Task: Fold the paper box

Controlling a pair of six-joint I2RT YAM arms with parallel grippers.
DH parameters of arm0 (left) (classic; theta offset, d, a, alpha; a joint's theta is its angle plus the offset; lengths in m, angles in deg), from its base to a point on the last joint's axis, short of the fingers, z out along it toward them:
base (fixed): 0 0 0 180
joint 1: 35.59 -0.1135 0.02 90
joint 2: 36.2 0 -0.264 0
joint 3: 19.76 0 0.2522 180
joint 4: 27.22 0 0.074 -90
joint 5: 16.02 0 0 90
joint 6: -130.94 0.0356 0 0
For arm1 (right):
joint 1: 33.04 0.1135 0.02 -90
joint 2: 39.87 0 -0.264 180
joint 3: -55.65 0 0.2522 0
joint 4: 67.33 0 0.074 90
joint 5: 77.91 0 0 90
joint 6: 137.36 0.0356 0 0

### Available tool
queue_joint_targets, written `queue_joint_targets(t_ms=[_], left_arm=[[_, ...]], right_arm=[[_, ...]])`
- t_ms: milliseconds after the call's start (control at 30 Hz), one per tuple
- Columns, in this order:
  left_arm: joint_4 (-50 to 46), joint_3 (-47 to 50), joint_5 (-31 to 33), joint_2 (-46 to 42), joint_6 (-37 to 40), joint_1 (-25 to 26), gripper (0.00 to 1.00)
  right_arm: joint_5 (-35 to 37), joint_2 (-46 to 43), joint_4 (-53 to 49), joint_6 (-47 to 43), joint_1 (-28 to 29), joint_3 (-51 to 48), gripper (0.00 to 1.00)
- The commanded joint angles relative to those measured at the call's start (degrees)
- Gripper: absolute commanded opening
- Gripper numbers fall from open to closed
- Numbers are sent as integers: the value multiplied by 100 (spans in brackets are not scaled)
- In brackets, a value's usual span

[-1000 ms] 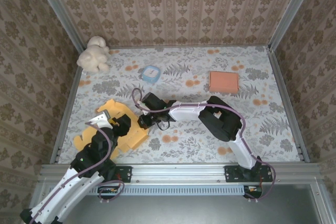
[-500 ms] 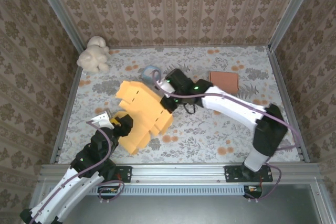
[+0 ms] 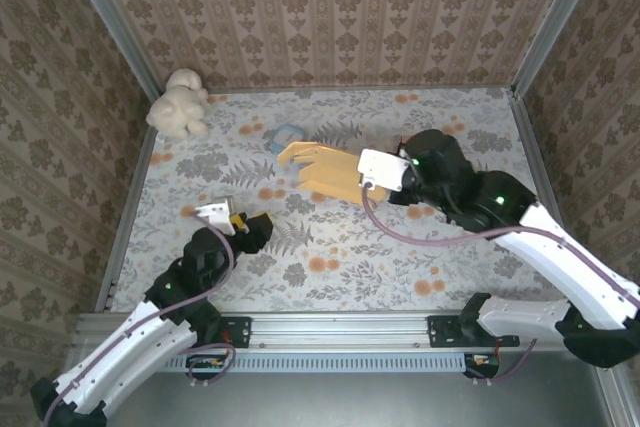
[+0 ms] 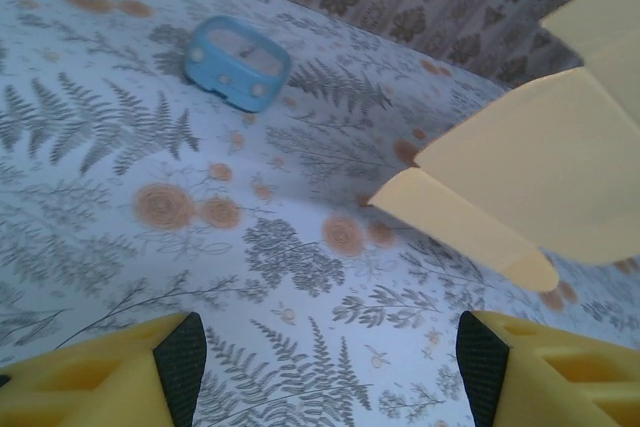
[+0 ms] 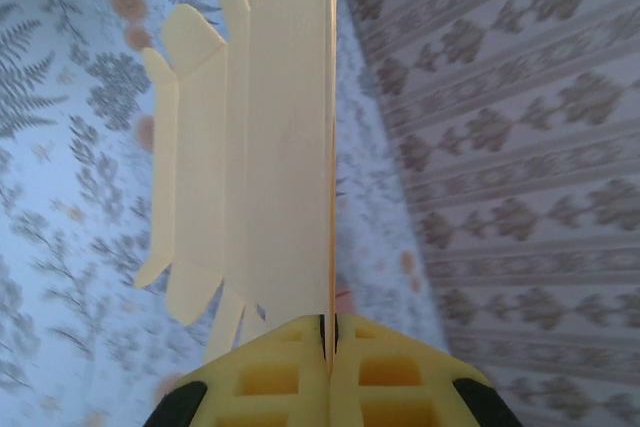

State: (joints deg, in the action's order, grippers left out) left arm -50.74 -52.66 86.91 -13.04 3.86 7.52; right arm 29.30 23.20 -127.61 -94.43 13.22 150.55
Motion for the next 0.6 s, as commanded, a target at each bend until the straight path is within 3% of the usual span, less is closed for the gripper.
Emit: queue_joint_targets(t_ms=[0,133,300,467,567], left_arm=[[663,-428,-448,198,430,56,70],[714,-852,-575,338,648,114,70],[643,-1649,-787,858,1428,314,70],[1512,-1651,-1301,1708,2715,378,72],[2052,-1502,-1281,1998,3281,371,74]], right_arm=[[52,-160,-322,-1627,6,-38,0],[-34,-85,-748,-2078,-14,101,0],[-413,552,-1890,-1807,-219,958,0],[-1030,1284,-2532,-1524,-663,1513,0],[-1204,1614,-2481,-1620,-998,1523,0]])
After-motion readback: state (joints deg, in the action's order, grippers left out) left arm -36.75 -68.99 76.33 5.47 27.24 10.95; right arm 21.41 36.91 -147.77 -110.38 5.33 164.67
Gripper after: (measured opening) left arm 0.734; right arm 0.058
